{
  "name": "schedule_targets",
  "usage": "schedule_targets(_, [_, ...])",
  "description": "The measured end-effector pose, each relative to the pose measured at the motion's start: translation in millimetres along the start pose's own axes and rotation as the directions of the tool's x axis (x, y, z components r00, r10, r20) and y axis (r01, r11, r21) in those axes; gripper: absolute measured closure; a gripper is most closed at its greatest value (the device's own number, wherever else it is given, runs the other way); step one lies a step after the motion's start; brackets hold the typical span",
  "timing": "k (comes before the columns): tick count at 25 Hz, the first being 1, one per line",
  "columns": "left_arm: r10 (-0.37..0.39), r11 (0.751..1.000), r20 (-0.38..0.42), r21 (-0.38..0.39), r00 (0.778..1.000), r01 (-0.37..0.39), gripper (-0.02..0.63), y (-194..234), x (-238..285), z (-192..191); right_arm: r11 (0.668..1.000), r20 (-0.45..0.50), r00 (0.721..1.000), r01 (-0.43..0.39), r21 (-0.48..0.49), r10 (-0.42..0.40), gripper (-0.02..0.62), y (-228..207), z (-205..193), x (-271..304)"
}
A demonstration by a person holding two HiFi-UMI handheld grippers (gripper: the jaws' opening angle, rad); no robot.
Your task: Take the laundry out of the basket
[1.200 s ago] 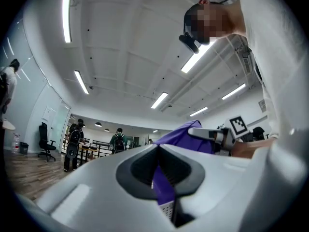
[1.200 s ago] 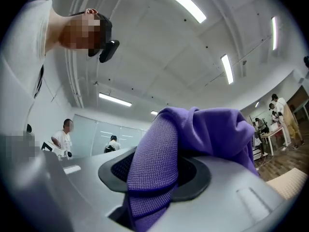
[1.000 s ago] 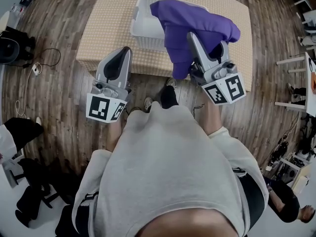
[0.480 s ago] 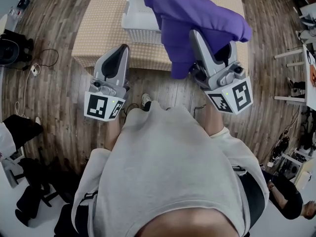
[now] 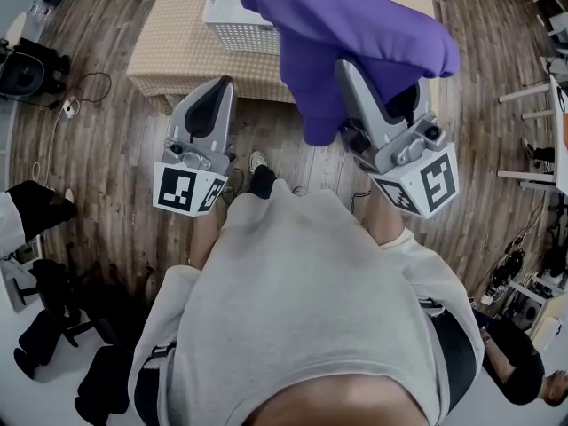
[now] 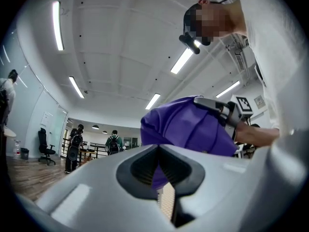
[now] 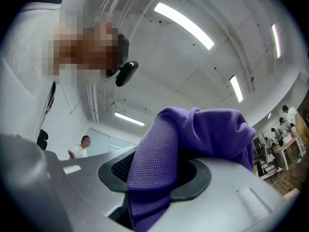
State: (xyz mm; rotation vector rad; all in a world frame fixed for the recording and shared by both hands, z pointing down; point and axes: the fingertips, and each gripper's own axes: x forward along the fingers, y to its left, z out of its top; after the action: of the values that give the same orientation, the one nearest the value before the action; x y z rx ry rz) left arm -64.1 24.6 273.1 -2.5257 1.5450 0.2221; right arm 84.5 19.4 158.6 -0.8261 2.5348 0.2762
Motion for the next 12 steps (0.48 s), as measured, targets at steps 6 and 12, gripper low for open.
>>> schedule_targets(6, [0.002,1.0,-0.015,0.017,1.0,-0.002,0.595,-46.0,-36.0,9.6,1.0,-0.006,1.0,-0.009,0.017,0.01,0.419,30.6,14.6,-48.9])
schedule_targets(12, [-0.008,1.0,-0.025,0.023,1.0,0.009,0.595,-78.7,-63.1,16.7,1.0,-0.04,0.999,0.008,0.015,-0.008,0.419,55.2,19.4,-88.0])
